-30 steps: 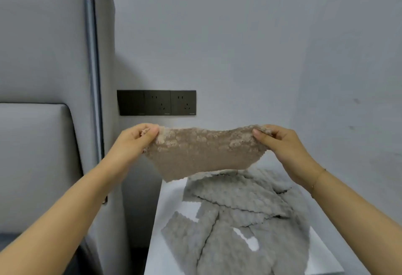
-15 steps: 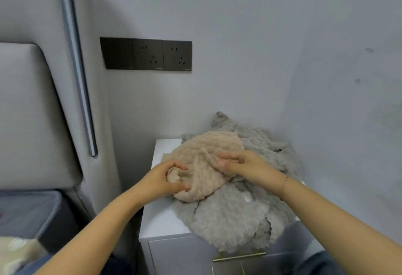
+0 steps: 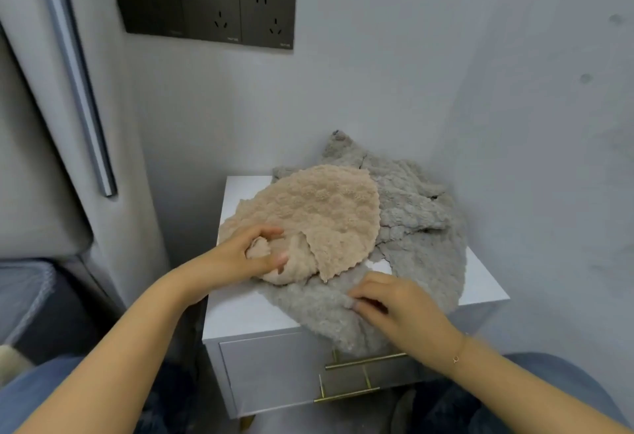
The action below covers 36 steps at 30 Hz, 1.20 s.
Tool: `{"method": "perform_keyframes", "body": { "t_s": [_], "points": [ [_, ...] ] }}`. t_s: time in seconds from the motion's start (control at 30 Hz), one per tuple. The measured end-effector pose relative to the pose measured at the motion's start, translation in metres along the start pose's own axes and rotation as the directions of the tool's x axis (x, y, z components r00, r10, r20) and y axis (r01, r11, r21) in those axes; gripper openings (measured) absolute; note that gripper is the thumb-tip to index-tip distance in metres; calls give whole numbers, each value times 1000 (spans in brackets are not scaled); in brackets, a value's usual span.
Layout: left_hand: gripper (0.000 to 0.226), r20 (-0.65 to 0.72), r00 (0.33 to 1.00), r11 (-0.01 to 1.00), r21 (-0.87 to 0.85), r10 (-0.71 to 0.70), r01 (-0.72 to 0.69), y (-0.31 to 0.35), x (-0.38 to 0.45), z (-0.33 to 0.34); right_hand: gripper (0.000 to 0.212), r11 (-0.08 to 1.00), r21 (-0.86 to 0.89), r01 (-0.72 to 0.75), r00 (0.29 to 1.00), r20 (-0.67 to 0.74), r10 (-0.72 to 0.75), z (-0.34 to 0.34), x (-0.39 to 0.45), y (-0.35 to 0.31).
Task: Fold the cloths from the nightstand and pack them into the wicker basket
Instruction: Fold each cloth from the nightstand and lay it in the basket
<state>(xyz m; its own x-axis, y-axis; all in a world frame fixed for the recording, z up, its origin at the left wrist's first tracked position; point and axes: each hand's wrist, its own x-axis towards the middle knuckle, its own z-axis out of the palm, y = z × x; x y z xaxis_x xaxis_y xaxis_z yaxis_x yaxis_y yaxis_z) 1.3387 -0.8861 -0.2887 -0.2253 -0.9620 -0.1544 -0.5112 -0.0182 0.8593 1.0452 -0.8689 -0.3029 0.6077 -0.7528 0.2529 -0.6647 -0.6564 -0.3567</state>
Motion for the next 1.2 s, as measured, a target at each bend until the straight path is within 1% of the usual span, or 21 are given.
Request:
{"method": "perform_keyframes", "body": {
  "t_s": [0.03,0.1,0.17,0.23,0.33,0.37,0.43,0.53,0.63,0.7,0.8,0.87,0.9,0.93,0.97,1.0,1.03,1.07,1.1,1.13,1.2],
  "points": [
    [67,53,998,999,47,18,-21,0,-1,0,21,999,46,-28,999,-15,29,-5,2,-2],
    [61,83,995,990,125,60,-70,-1,-2,1,11,967,223,-124,989,-54,139,-20,5,-6],
    [49,39,996,991,112,74,-78,1,-2,3,8,850,469,-238,959,-22,281,-40,6,-12],
    [41,-26,999,997,60,46,-44,1,-1,5,13,701,652,-289,927,7,376,-57,8,-17],
    [21,-70,997,996,85,41,-35,1,-2,8,18,483,842,-239,871,-34,490,-76,14,-18],
    [19,-80,996,995,96,49,-41,0,-2,9,19,432,876,-213,845,-57,532,-83,16,-20],
    [20,-105,992,994,89,66,-56,0,-3,8,18,381,910,-162,778,-119,617,-101,23,-24],
    [17,-107,992,995,78,65,-56,3,-4,8,23,382,918,-106,679,-214,703,-134,36,-21],
    [18,-62,995,989,126,80,-72,3,-5,9,32,306,949,-79,630,-191,753,-163,57,-9],
    [20,-45,996,985,156,83,-75,1,-5,10,32,310,947,-78,603,-203,772,-179,74,5],
    [23,-28,995,978,185,98,-91,0,-5,11,29,462,884,-76,516,-361,776,-197,107,35],
    [26,-6,994,974,200,113,-109,1,-5,10,20,636,759,-142,460,-518,721,-199,129,49],
    [29,10,993,973,201,118,-117,0,-4,9,15,722,660,-208,471,-580,665,-193,138,53],
    [35,34,991,971,202,126,-131,-1,-5,8,12,778,565,-274,523,-592,614,-183,145,59],
    [42,70,988,968,205,137,-148,-3,-6,6,12,797,491,-352,602,-533,594,-170,151,66],
    [49,114,983,963,212,143,-164,-6,-6,5,15,791,431,-434,692,-402,599,-154,155,70],
    [55,158,977,959,220,144,-177,-8,-7,3,19,764,367,-530,756,-202,622,-138,156,74],
    [60,189,972,957,225,141,-182,-10,-8,1,21,746,278,-605,775,-9,632,-125,154,74],
    [65,202,970,957,226,138,-183,-11,-9,-1,22,747,188,-637,770,117,627,-115,150,74],
    [68,195,971,956,228,141,-185,-13,-10,-2,21,764,156,-626,779,152,608,-108,145,73],
    [74,123,979,955,228,163,-188,-13,-11,-5,13,815,213,-539,835,12,550,-101,136,73]
  ]
}}
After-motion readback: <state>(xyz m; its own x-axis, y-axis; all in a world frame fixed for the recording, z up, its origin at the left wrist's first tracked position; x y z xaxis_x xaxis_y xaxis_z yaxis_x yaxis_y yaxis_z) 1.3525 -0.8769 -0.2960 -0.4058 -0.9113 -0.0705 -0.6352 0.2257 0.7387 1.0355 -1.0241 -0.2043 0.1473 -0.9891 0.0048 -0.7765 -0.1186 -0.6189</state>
